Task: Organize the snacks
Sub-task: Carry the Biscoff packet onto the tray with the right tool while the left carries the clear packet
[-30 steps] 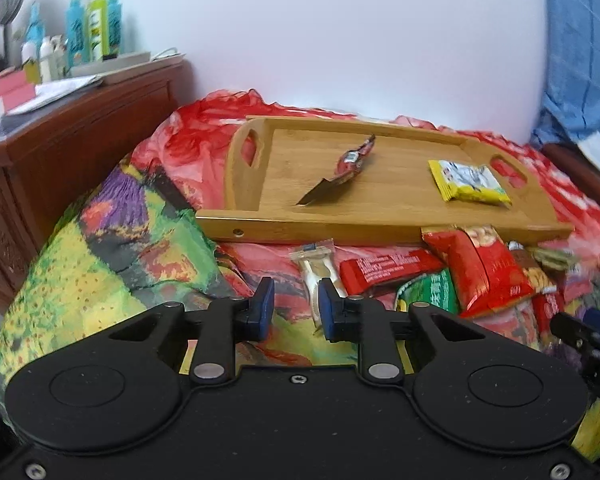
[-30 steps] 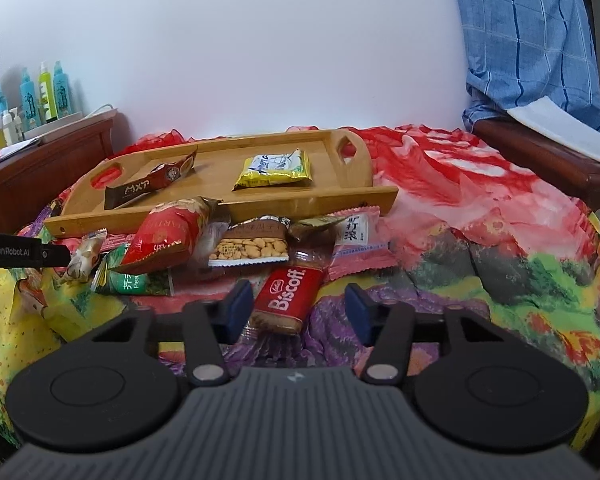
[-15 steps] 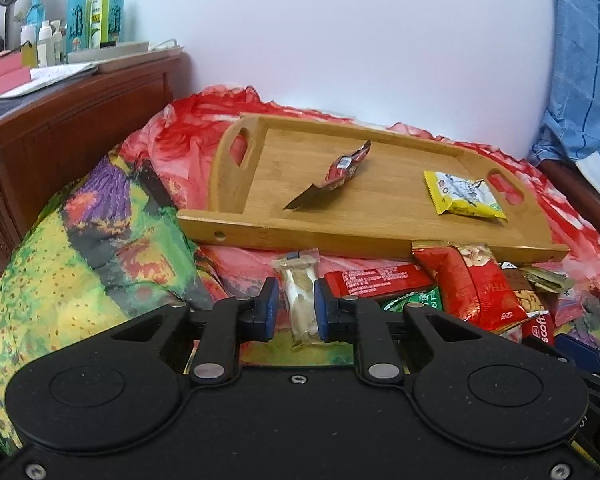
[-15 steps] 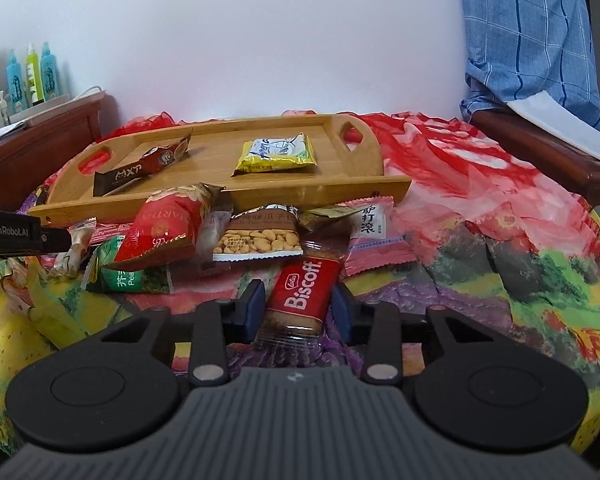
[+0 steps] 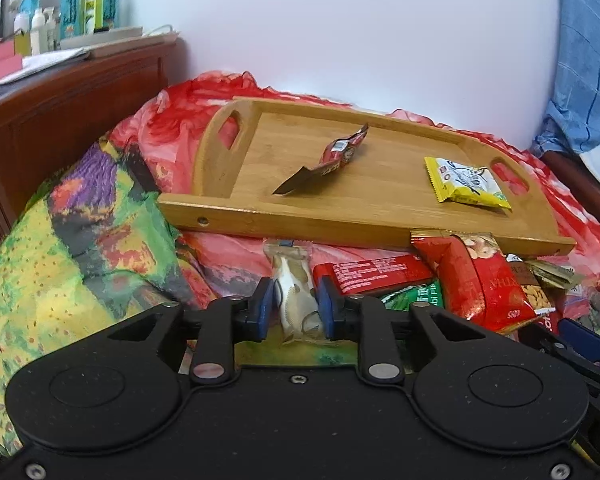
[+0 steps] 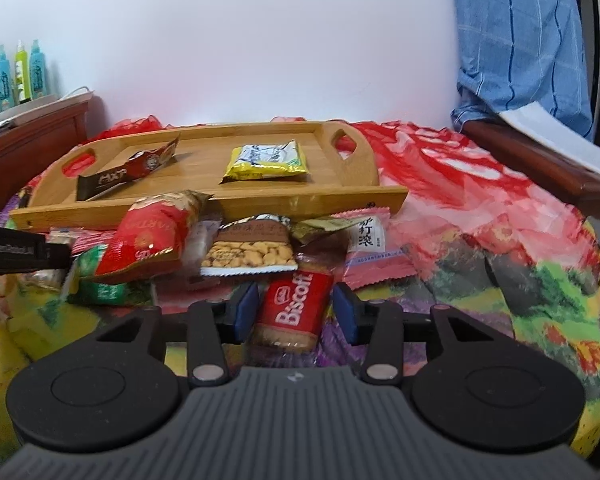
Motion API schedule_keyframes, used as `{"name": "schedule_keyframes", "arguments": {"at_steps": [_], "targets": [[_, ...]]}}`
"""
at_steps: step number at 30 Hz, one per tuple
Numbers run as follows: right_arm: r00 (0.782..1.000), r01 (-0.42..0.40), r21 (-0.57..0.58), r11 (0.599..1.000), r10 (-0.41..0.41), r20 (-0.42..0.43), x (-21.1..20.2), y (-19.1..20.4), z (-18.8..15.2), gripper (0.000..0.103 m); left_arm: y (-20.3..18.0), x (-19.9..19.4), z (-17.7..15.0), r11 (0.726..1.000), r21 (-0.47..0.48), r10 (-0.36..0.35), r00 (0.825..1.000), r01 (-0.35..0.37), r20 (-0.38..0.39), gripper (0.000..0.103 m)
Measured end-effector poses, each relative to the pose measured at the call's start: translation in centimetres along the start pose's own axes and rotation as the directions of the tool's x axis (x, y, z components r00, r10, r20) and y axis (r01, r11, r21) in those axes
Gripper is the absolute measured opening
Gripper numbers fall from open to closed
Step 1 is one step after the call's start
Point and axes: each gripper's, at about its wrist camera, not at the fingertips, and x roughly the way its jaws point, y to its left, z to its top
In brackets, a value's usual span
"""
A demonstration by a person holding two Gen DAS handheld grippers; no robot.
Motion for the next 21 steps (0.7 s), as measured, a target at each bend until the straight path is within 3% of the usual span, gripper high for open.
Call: {"name": "schedule_keyframes", "arguments": {"at_steps": [7, 11, 17, 21], "targets": [[1.000, 0.005, -0.001, 1.000, -0.005, 0.018, 0.9, -0.1, 0.1, 0.066, 0.6, 0.2, 0.0, 1.000, 0.002, 0.004, 1.000, -0.004, 0.000, 0.028], [1.000, 0.000, -0.007, 1.000, 0.000, 0.018, 1.4, 0.1, 0.4, 0.066, -0.1, 0.2, -0.3, 0.998, 0.058, 0.002, 1.000, -0.002, 0.003, 0.021], [1.000, -0.013, -0.014, 1.000, 0.013, 0.010, 1.2, 0.1, 0.6, 0.039, -0.1, -0.3, -0.3, 0.999, 0.050, -0.006, 1.000, 0.006, -0.009, 0.020], [0.999, -0.041, -0.007, 0.999, 0.041, -0.007, 0.3, -0.2, 0.5, 0.039, 0.2, -1.1, -0.4, 0.999, 0.043, -0.009, 1.000, 0.009, -0.005, 0.020]]}}
